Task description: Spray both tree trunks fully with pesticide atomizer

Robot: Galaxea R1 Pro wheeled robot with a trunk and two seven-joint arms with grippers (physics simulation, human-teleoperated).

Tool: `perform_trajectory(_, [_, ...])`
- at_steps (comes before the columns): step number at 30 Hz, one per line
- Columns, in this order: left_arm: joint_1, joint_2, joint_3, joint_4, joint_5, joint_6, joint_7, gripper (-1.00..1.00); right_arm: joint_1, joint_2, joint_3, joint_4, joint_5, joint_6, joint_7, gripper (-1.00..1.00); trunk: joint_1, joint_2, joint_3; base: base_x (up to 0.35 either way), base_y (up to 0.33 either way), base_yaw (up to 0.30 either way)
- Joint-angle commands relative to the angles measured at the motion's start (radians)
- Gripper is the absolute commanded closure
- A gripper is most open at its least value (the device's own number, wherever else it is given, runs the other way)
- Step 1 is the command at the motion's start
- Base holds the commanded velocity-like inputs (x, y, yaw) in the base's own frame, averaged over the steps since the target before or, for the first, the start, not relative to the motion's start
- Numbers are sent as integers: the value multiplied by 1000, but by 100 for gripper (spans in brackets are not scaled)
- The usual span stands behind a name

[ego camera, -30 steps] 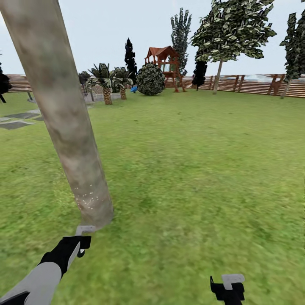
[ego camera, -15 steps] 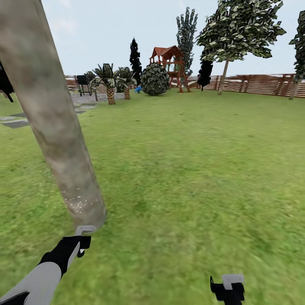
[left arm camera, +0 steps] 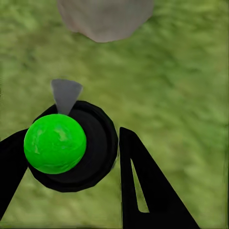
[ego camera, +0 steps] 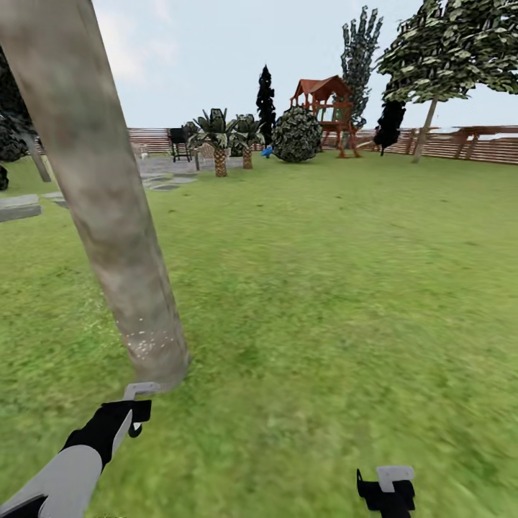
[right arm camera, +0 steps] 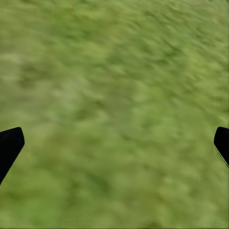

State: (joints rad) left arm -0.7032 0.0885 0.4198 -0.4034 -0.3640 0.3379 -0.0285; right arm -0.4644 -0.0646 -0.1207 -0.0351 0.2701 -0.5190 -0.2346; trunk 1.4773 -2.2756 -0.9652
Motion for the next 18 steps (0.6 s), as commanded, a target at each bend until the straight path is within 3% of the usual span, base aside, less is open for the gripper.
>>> perform_trajectory(1, [-1,-1,8,-1,-6,4,-3,100,0,0,-8,1,11,-3,-3,-100,0,0,-1,138,-260,277])
perform_trajectory(7, [-1,-1,10,-2,-7,4,-2,100,0,0,-8,1,11,-3,-3,-100,0,0,-1,137,-260,272])
perform_trajectory(18, [-1,-3,10,-2,-7,4,-2,100,0,-2,-8,1,11,-3,-2,-100,0,0,-1,91,-265,22])
